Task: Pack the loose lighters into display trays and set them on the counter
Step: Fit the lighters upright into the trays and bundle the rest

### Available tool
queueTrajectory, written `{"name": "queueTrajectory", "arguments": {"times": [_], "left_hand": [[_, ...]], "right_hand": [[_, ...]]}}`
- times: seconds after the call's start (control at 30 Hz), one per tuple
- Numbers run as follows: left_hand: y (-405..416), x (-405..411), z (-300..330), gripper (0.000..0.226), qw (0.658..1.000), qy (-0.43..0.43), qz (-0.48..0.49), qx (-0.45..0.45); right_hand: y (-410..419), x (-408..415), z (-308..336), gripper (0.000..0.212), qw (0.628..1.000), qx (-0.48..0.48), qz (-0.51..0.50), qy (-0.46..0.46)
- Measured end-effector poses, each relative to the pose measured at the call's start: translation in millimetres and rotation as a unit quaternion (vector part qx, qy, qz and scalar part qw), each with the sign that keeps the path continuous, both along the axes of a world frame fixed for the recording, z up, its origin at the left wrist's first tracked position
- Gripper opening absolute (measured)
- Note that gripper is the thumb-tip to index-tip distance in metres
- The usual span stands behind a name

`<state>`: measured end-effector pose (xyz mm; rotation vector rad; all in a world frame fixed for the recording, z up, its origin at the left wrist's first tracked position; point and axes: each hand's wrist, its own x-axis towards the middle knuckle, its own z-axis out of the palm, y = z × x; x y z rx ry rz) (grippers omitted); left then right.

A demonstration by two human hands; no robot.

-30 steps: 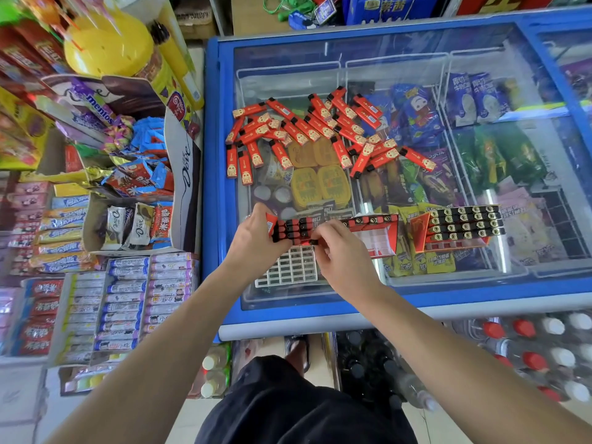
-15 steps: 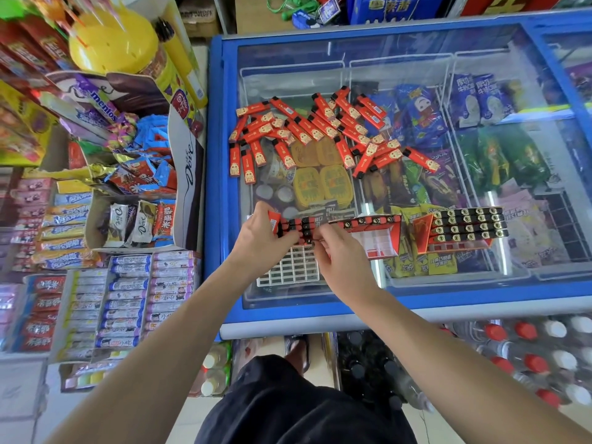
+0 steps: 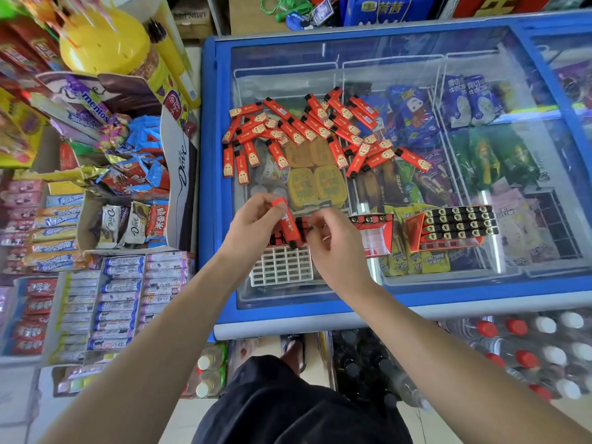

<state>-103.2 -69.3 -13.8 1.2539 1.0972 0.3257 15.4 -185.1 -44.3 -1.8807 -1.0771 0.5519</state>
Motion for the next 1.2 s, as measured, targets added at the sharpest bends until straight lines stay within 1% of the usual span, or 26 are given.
{"name": "queueTrajectory", "arguments": {"times": [0.03, 0.1, 0.13, 0.17, 0.27, 0.33, 0.47, 0.53, 0.67, 0.77, 0.87, 1.0, 1.07, 1.2], "left_hand": [[1, 0, 0, 0.012, 1.0, -0.005, 0.004, 0.011], [2, -2, 0, 0.009, 0.999, -0.017, 0.019, 0.024], [3, -3, 0, 0.009, 0.999, -0.024, 0.029, 0.023], [5, -5, 0, 0.009, 0.999, -0.031, 0.037, 0.019], [12, -12, -2, 0.01, 0.997, -0.045, 0.057, 0.015], [16, -19, -3, 0.009, 0.997, -0.039, 0.057, 0.027], [25, -35, -5, 0.011, 0.995, 0.019, 0.034, 0.086], [29, -43, -8, 0.009, 0.994, 0.044, 0.021, 0.102], [34, -53, -17, 0.008, 0.988, 0.096, -0.01, 0.123], [39, -59, -29, 0.009, 0.981, 0.133, -0.049, 0.135], [42, -62, -39, 0.012, 0.971, 0.159, -0.103, 0.147], [48, -63, -43, 0.009, 0.967, 0.161, -0.125, 0.151], [50, -62, -42, 0.008, 0.967, 0.161, -0.13, 0.146], [53, -62, -40, 0.007, 0.966, 0.159, -0.14, 0.148]], "right_hand": [[1, -1, 7, 0.012, 0.997, -0.005, -0.018, 0.08], [4, -4, 20, 0.014, 0.974, -0.018, -0.041, 0.22], [6, -4, 24, 0.012, 0.968, -0.021, -0.041, 0.246], [7, -6, 27, 0.012, 0.968, -0.021, -0.036, 0.249], [13, -11, 30, 0.019, 0.979, -0.009, -0.015, 0.203], [18, -15, 30, 0.02, 0.982, -0.006, -0.01, 0.191], [21, -20, 31, 0.022, 0.981, -0.012, 0.026, 0.189], [21, -22, 33, 0.021, 0.98, -0.022, 0.052, 0.19], [18, -26, 37, 0.015, 0.967, -0.025, 0.064, 0.244], [16, -27, 36, 0.022, 0.961, -0.055, 0.088, 0.255], [17, -31, 28, 0.021, 0.97, -0.07, 0.109, 0.208], [18, -38, 6, 0.016, 0.985, -0.063, 0.154, 0.054], [19, -42, -8, 0.016, 0.984, -0.064, 0.168, -0.005], [21, -56, -29, 0.013, 0.979, -0.056, 0.161, -0.115]]}}
